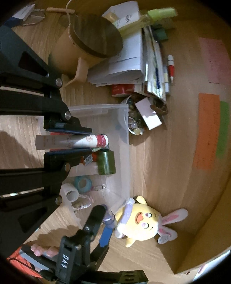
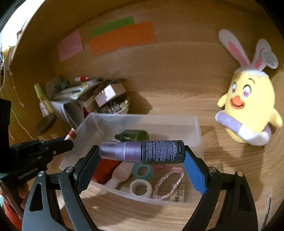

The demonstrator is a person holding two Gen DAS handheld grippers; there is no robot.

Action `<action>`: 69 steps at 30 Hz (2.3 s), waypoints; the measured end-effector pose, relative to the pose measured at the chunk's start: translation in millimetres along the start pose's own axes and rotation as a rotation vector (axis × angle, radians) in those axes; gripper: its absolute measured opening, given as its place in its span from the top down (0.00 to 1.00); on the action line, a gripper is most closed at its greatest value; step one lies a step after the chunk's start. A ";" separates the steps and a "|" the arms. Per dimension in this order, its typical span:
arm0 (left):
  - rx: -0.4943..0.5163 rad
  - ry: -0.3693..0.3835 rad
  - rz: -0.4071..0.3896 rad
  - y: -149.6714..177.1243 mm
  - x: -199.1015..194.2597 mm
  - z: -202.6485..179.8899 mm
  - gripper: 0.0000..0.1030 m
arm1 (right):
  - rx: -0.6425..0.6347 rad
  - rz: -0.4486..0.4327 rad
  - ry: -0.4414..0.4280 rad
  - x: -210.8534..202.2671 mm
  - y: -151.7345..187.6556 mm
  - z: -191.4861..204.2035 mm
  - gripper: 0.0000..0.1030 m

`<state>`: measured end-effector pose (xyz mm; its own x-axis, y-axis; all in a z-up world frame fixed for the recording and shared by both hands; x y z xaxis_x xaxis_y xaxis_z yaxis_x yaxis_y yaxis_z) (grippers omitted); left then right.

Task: Organize objects
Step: 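Drop the spray bottle into the box with the right tool while the left tool drops the lipstick tube, then move both open tools toward the pale green tubes on the desk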

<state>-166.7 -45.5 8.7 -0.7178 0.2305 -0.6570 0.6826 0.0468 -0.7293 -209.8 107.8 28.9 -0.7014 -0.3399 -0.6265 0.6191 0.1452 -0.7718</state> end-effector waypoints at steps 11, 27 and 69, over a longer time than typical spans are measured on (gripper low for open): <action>-0.010 0.003 0.061 3.3 26.9 6.1 0.86 | -0.044 0.087 0.008 36.2 11.3 10.5 0.14; 0.031 -0.024 0.087 4.9 46.1 -2.5 0.86 | -0.065 0.134 0.012 53.0 16.4 18.0 0.14; 0.042 -0.020 -0.019 38.2 -34.3 -20.7 0.12 | -0.090 0.075 0.075 -43.5 61.2 -11.8 0.13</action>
<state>-113.2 -31.6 7.3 -0.7334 0.2103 -0.6464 0.6627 0.0096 -0.7488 -145.6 142.4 7.7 -0.6812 -0.2547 -0.6864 0.6387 0.2515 -0.7272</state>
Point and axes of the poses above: each gripper's, at about its wrist camera, not at the fingertips, and x roughly the way its jaws point, z to its left, y to its underside, the point moved 1 cm from there along x, roughly the way its jaws point, and after that the axes turned 4 degrees about y, right-handed, at the moved point
